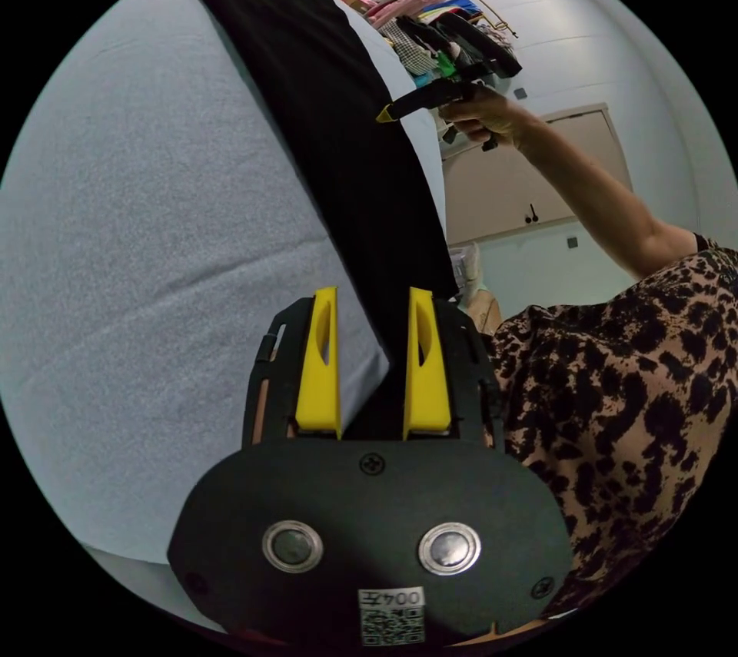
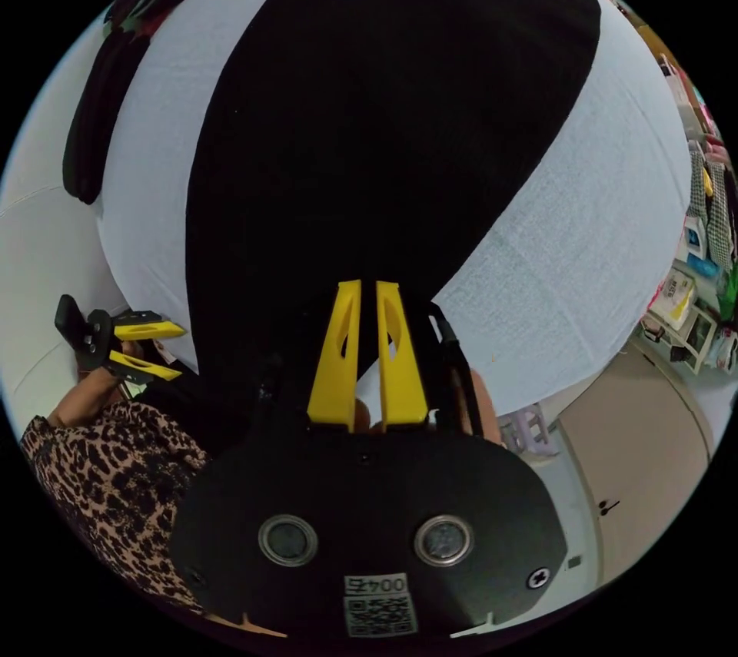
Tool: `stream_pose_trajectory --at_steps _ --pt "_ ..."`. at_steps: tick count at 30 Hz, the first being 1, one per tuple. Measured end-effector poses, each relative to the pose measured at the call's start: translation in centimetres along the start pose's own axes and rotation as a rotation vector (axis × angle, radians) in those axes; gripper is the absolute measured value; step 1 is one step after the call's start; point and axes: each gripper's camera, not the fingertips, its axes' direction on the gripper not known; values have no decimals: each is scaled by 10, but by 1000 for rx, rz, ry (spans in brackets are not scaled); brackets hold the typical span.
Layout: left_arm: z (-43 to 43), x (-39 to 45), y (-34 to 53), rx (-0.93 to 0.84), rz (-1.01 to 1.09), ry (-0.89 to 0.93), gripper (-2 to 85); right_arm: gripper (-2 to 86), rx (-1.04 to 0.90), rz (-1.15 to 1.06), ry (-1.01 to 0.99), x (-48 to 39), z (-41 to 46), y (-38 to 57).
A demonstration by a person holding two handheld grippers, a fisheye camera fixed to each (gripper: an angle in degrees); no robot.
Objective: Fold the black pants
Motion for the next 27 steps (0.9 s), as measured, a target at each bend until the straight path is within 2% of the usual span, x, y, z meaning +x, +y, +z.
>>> stream_pose_trajectory --at_steps 7,12,15,19,23,27 --pt "-5 3 13 -2 -35 17 128 48 24 -31 72 20 30 2" --pt "2 5 20 -7 -80 33 127 47 137 4 -6 55 53 21" --pt "-1 5 24 18 -123 31 126 49 208 48 -139 91 70 34" --pt "-7 3 32 36 -188 85 126 54 347 83 -410 143 93 72" --pt "-5 3 43 28 -222 131 126 101 417 78 -714 188 143 138" --pt "-3 -1 51 58 -262 189 125 119 398 113 -819 212 203 185"
